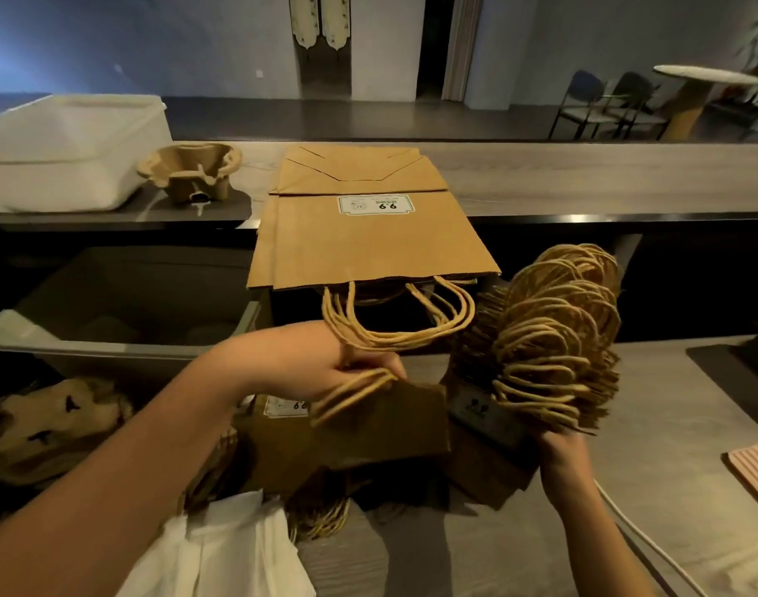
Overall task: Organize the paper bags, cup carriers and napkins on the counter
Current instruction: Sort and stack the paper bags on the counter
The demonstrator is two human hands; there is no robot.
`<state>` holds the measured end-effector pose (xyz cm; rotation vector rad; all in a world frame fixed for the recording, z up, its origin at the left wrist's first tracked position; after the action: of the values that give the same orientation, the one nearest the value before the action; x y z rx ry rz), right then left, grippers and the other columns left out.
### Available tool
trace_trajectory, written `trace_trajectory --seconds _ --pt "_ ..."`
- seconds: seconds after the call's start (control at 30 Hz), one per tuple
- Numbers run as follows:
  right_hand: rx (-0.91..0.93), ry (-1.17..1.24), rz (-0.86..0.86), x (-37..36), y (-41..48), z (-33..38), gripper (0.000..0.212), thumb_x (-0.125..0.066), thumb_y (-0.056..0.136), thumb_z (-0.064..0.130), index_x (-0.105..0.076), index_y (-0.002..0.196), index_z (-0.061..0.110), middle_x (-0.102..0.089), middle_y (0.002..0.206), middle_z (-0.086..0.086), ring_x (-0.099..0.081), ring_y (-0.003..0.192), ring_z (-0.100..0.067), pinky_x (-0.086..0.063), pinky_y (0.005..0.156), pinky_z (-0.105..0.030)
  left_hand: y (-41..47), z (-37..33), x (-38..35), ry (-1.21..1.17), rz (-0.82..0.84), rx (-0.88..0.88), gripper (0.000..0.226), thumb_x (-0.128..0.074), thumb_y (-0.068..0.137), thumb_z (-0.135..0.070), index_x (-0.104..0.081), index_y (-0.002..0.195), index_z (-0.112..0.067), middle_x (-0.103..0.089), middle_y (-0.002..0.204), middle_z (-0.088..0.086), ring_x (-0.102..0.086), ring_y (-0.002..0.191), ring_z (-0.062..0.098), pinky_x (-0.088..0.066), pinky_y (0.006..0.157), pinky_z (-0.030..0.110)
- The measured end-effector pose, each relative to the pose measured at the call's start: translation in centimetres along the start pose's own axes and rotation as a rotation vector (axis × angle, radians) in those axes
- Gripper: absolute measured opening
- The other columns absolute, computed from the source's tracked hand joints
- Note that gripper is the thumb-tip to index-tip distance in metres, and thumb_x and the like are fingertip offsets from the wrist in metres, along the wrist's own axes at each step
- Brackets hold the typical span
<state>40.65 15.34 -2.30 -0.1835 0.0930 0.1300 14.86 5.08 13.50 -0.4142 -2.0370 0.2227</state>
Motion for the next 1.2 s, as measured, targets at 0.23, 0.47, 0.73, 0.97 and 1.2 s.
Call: trace_trajectory --seconds 0.23,0.47,0.73,0.97,1.2 --pt "-0.098 -0.035 0.086 -1.5 -1.3 -0.3 0.029 -0.048 0.084 -0.015 -0.061 0.090 0.010 -0.065 0.091 -0.017 -0.063 0.085 -0.032 -0.052 0.074 -0.042 3.1 -2.4 -1.2 -0.017 0.022 -0.051 0.039 -0.039 0.098 -0.035 -0.044 0.136 -0.030 -0.046 0.140 -0.007 -0.044 0.126 0.010 -0.034 0.109 0.030" --pt "-0.027 -0.029 0.027 -1.1 -2.3 -0.4 0.037 -0.045 0.086 -0.017 -0.060 0.087 0.017 -0.064 0.089 -0.009 -0.062 0.085 -0.025 -0.052 0.074 -0.038 0.4 0.4 3.3 -0.210 -0.267 0.051 0.055 -0.061 0.081 -0.025 -0.043 0.128 -0.004 -0.046 0.128 0.000 -0.048 0.107 0.013 -0.037 0.087 0.007" --pt "-0.055 0.088 0.031 -2.0 -1.9 -0.4 0.028 -0.052 0.089 -0.005 -0.060 0.097 0.021 -0.068 0.097 -0.008 -0.066 0.088 -0.025 -0.057 0.073 -0.039 1.8 1.4 4.9 -0.034 -0.072 0.225 0.047 -0.040 0.097 -0.023 -0.030 0.142 -0.014 -0.032 0.148 0.003 -0.030 0.135 0.015 -0.024 0.103 0.016" --pt "-0.050 0.157 0.072 -2.0 -0.8 -0.1 0.041 -0.076 0.064 0.011 -0.060 0.101 0.016 -0.071 0.092 -0.009 -0.070 0.080 -0.023 -0.057 0.057 -0.029 3.3 -0.3 0.8 0.144 0.192 -0.034 0.032 -0.036 0.101 -0.024 -0.048 0.130 -0.023 -0.051 0.120 -0.005 -0.048 0.101 0.005 -0.037 0.083 0.013" --pt "-0.113 -0.004 0.103 -1.5 0.0 -0.5 0.037 -0.053 0.083 -0.012 -0.055 0.118 0.001 -0.068 0.095 -0.015 -0.068 0.083 -0.025 -0.055 0.063 -0.033 4.4 -5.8 0.4 0.383 -0.071 -0.290 0.033 -0.037 0.100 -0.026 -0.052 0.129 -0.028 -0.061 0.112 -0.013 -0.053 0.102 -0.003 -0.043 0.083 0.015"
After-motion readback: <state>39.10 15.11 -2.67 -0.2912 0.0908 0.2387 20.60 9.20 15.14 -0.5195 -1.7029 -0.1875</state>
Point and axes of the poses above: each hand's wrist, its own y-axis towards the middle knuckle, its own x-axis out of the back of the hand, z = x × y, the point moved 1 cm from there along y, towards the middle knuckle
